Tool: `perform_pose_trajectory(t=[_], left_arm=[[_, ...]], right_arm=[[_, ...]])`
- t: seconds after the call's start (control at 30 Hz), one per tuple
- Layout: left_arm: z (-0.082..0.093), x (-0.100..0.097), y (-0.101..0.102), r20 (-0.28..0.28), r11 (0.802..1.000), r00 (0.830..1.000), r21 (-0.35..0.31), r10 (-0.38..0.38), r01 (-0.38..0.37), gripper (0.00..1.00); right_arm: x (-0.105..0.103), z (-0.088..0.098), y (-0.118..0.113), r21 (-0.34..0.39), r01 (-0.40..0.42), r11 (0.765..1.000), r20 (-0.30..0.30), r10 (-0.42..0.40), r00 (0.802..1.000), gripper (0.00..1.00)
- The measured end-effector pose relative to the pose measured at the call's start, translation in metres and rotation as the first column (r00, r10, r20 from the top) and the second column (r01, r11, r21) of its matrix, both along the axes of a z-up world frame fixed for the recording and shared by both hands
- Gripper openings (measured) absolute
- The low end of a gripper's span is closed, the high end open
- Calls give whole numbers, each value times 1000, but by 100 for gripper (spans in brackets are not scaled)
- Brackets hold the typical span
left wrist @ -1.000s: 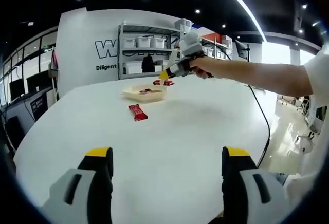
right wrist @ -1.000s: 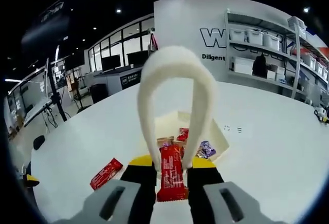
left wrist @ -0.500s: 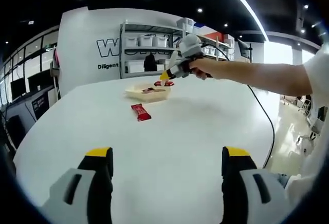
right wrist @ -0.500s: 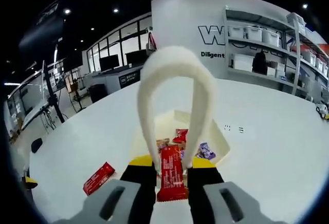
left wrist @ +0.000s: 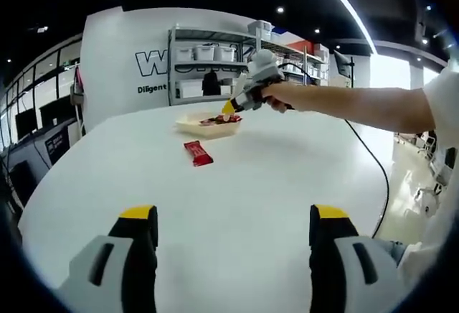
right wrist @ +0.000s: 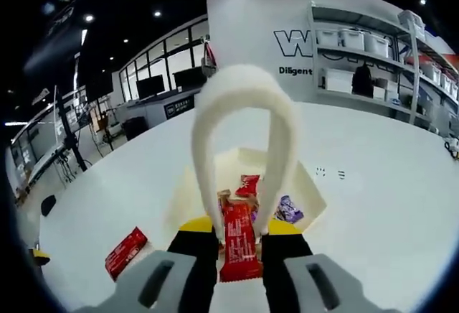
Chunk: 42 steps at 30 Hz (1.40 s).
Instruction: Place the target food into the container with the food tongs after gripping and lifting it, then release it inside without dropping or visibly crushing the food.
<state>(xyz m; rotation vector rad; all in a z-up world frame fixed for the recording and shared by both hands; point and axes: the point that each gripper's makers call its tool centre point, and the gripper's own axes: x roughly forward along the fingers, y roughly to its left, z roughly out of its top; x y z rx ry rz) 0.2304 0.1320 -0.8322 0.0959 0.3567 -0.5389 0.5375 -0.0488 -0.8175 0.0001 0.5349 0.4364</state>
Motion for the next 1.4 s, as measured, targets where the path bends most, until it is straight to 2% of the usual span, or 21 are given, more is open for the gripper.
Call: perform_pose_trajectory(t=[0.3,0.63,1.03,1.3,1.4], left_arm=[[-5,2,2,-8,1000,1000,1,8,-8,85],[-8,6,5,-15,1000,1000,-3,15,-15,85],[-6,11,16,-7,999,999,-10,42,-42,85],[-5,11,18,-4,999,999,-12,46,-46,85],[-4,10,17,-2,999,999,-12,44,-44,85]], right_arm=[[7,-12,4,-19,-6,1000,-4,6,1000,17],[11,-14,5,-8,3,1000,5,-3,1000,16],[17,-14,7,-9,17,1000,14,-17,1000,17],[18,-9,3,9,27,1000,22,-27,999,18],[16,-2,1,20,33,999,38,-33,999,18]])
